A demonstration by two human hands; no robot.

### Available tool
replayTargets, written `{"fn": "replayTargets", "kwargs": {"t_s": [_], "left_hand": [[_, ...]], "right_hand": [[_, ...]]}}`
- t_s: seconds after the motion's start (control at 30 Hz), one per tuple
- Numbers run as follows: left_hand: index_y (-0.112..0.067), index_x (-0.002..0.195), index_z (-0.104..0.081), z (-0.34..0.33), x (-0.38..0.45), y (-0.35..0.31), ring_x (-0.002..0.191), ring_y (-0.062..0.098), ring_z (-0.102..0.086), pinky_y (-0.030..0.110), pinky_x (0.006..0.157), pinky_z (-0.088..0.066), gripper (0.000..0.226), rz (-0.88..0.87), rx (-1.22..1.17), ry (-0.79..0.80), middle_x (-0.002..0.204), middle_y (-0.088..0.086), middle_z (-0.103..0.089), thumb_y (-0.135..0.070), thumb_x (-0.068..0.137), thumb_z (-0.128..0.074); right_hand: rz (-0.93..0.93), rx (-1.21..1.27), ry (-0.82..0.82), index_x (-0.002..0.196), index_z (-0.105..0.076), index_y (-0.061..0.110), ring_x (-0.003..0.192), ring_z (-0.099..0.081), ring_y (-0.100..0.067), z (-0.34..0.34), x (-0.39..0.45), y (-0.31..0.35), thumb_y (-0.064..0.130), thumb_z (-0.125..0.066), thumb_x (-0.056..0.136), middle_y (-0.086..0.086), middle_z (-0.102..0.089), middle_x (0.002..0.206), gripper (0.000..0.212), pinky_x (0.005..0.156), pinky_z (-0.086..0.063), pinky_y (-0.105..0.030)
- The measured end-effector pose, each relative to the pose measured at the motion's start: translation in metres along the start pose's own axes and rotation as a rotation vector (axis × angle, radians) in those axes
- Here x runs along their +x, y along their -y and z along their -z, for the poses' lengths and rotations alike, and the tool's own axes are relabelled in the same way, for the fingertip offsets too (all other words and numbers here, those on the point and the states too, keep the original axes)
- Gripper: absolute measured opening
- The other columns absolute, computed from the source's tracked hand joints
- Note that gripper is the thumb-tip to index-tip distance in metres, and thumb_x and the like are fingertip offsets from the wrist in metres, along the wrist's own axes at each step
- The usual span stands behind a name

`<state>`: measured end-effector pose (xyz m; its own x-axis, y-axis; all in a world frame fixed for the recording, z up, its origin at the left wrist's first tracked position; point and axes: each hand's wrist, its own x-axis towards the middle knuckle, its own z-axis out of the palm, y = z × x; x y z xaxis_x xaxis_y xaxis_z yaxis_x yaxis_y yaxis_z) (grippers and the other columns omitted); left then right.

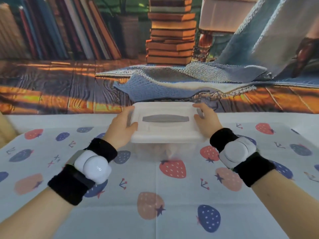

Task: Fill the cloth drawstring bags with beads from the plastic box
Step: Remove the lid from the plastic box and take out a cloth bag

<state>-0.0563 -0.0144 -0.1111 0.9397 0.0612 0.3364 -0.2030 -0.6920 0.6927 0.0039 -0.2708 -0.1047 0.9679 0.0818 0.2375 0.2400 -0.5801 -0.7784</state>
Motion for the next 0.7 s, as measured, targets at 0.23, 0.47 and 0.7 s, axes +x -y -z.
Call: {"fn": "replayTargets", "kwargs": {"t_s": [0.23,0.47,0.7], "left_hand": [[-0.022,0.134,-0.041,0.044,-0.064,0.002,0.087,0.022,-0.06,0.033,0.078,-0.044,0.055,0.026,0.045,-0.184,0.1,0.007,-0.063,-0.014,0.086,-0.066],[-0.021,0.14,-0.037,0.049,-0.081,0.009,0.085,0.029,-0.06,0.044,0.082,-0.048,0.047,-0.013,0.16,-0.164,0.099,0.014,-0.063,-0.014,0.096,-0.05],[-0.019,0.133,-0.048,0.047,-0.074,0.035,0.093,0.026,-0.058,0.043,0.082,-0.052,0.039,0.111,0.048,-0.178,0.101,0.014,-0.062,-0.007,0.095,-0.049]], "right_hand": [[0.058,0.0,0.06,0.133,-0.04,0.011,0.112,-0.05,-0.033,-0.02,-0.052,0.018,0.001,-0.031,0.098,-0.019,-0.05,0.127,0.038,0.089,-0.042,-0.034],[0.03,-0.035,0.061,0.13,-0.042,0.008,0.106,-0.053,-0.035,-0.029,-0.052,0.029,0.007,-0.032,0.099,-0.019,-0.053,0.122,0.033,0.087,-0.042,-0.037],[-0.113,0.023,0.045,0.127,-0.045,0.008,0.1,-0.052,-0.033,-0.034,-0.034,0.026,-0.003,-0.029,0.094,-0.018,-0.054,0.119,0.037,0.082,-0.043,-0.036]]}}
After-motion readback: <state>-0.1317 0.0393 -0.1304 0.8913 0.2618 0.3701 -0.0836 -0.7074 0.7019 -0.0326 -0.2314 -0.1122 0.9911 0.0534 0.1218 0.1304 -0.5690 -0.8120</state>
